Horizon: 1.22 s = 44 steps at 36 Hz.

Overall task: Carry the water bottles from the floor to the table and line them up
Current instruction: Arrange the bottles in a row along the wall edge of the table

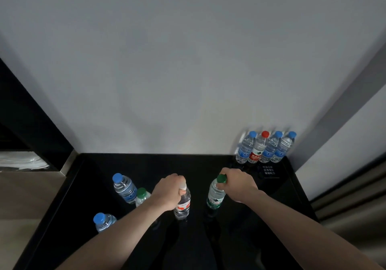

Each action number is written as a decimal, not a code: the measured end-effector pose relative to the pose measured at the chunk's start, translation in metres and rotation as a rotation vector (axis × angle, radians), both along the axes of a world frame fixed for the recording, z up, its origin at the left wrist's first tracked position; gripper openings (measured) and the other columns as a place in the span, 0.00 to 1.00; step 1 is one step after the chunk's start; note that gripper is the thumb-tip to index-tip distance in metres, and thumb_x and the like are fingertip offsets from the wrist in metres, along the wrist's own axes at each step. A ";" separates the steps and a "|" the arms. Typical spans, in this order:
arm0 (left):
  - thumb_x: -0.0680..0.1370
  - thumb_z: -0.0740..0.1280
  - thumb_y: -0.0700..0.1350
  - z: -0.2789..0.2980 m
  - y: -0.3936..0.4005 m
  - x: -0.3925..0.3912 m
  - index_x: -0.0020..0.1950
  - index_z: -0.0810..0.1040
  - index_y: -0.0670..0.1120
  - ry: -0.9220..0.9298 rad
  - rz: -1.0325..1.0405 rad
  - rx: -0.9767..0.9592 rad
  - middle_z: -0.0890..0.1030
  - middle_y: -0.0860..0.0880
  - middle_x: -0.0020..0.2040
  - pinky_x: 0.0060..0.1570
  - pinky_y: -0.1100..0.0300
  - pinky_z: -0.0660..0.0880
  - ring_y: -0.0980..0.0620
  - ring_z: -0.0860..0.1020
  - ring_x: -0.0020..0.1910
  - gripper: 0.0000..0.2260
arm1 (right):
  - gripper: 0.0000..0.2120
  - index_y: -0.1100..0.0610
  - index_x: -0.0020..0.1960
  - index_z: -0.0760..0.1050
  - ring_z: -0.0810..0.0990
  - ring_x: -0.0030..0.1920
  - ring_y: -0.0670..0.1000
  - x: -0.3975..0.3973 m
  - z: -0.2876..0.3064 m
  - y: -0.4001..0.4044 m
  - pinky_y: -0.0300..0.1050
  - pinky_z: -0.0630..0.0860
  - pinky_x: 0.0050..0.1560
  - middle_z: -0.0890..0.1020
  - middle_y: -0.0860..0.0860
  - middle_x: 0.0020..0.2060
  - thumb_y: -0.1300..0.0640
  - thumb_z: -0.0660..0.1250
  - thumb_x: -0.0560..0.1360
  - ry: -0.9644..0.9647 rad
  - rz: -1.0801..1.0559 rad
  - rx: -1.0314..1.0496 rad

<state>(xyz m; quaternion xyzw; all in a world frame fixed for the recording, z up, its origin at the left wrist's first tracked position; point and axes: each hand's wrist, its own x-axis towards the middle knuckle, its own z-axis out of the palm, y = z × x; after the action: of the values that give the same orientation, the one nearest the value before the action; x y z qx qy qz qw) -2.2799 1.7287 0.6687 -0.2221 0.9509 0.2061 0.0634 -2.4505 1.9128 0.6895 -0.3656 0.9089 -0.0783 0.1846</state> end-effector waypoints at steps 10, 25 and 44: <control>0.79 0.66 0.39 0.024 -0.005 -0.070 0.54 0.77 0.49 0.091 0.017 -0.023 0.77 0.52 0.51 0.52 0.51 0.79 0.51 0.78 0.49 0.07 | 0.09 0.47 0.52 0.73 0.79 0.46 0.51 -0.079 0.021 -0.015 0.47 0.75 0.43 0.80 0.47 0.46 0.43 0.66 0.77 0.076 0.055 -0.044; 0.78 0.67 0.38 0.037 -0.017 -0.179 0.59 0.75 0.47 -0.001 -0.009 -0.075 0.77 0.47 0.54 0.54 0.50 0.77 0.46 0.77 0.53 0.10 | 0.14 0.51 0.52 0.76 0.77 0.54 0.54 -0.191 0.018 -0.047 0.51 0.69 0.55 0.81 0.50 0.50 0.42 0.66 0.76 0.359 0.206 0.066; 0.77 0.68 0.36 0.020 -0.023 -0.275 0.60 0.76 0.45 -0.032 -0.031 -0.107 0.76 0.45 0.55 0.48 0.54 0.75 0.44 0.78 0.51 0.12 | 0.15 0.49 0.54 0.77 0.74 0.57 0.52 -0.262 -0.020 -0.059 0.52 0.61 0.56 0.81 0.47 0.52 0.39 0.64 0.76 0.319 0.208 0.073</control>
<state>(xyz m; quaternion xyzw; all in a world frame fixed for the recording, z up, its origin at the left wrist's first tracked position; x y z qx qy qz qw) -2.5548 1.7062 0.6883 -0.2137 0.9627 0.1505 0.0699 -2.7122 1.8538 0.6695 -0.4586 0.8861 0.0333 0.0583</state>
